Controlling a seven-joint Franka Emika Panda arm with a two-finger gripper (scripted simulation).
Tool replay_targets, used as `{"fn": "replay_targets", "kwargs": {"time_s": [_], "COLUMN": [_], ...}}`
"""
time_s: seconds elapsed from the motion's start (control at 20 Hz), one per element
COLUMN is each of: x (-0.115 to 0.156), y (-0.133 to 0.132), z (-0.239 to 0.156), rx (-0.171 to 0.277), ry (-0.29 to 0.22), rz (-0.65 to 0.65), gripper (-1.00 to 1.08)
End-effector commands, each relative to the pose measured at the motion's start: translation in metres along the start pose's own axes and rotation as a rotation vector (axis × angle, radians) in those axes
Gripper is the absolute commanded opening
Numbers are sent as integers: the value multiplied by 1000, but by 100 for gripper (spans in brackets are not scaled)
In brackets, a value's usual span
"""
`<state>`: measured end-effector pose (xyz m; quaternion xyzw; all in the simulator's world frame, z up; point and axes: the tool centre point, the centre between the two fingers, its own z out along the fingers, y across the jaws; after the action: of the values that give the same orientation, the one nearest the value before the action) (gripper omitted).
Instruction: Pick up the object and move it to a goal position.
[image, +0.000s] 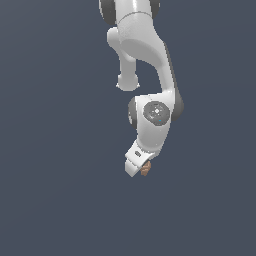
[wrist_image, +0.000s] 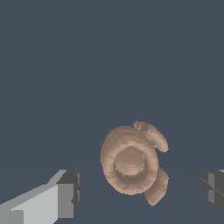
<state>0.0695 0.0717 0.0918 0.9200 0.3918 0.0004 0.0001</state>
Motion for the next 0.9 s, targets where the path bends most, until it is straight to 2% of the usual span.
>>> {"fn": "replay_targets", "kwargs": {"time_s": [0.0,0.35,0.65,0.7,0.85], "x": [0,-1,0,0,0], "y": [0,-1,0,0,0], "z": [7,42,48,48,48], "rx": [1,1,0,0,0], "ry": [-1,-1,-1,-1,-1], "rz": [-1,-5,-5,-5,-5], "gripper": [100,100,100,-100,-100]}}
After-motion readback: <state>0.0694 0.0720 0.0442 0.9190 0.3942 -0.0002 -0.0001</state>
